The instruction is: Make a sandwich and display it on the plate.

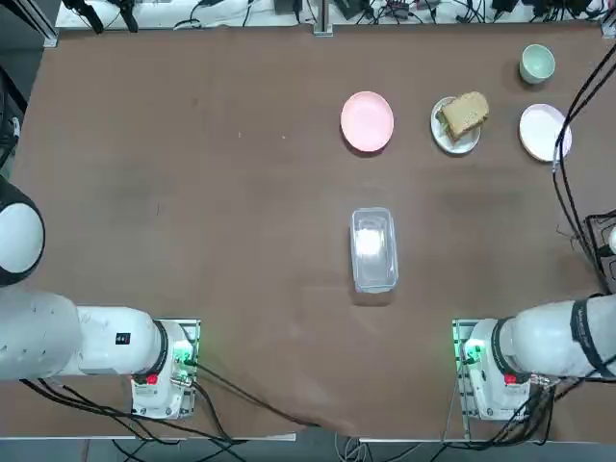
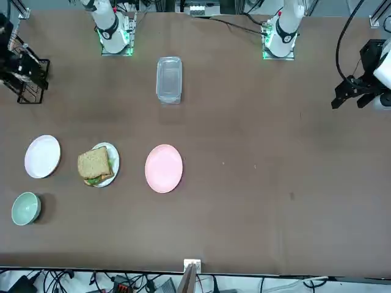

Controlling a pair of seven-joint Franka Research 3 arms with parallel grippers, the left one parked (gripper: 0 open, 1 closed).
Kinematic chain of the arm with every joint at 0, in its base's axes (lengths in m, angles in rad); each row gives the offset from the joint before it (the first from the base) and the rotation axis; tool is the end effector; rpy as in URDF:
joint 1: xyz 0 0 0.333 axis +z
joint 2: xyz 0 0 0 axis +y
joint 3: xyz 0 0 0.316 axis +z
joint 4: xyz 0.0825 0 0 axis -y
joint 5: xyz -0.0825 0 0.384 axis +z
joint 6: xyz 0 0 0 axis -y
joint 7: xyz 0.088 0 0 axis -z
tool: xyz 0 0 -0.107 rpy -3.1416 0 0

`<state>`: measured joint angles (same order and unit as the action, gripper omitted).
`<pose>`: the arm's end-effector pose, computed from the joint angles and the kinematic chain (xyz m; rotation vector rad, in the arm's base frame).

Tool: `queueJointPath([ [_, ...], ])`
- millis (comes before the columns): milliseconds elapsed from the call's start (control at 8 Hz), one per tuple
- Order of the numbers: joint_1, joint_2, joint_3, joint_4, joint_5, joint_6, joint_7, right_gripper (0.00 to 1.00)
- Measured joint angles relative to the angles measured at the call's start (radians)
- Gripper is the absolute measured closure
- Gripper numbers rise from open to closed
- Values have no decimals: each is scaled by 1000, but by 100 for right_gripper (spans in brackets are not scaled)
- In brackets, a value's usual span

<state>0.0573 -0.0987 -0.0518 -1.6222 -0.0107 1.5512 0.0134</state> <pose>0.5216 0.0002 0.6516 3.1359 -0.0127 0.0433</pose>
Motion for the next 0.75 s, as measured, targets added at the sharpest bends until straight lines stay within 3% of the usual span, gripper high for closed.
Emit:
queueJointPath([
  [750,-7,-1,13,-10,-1,26,-3,0],
])
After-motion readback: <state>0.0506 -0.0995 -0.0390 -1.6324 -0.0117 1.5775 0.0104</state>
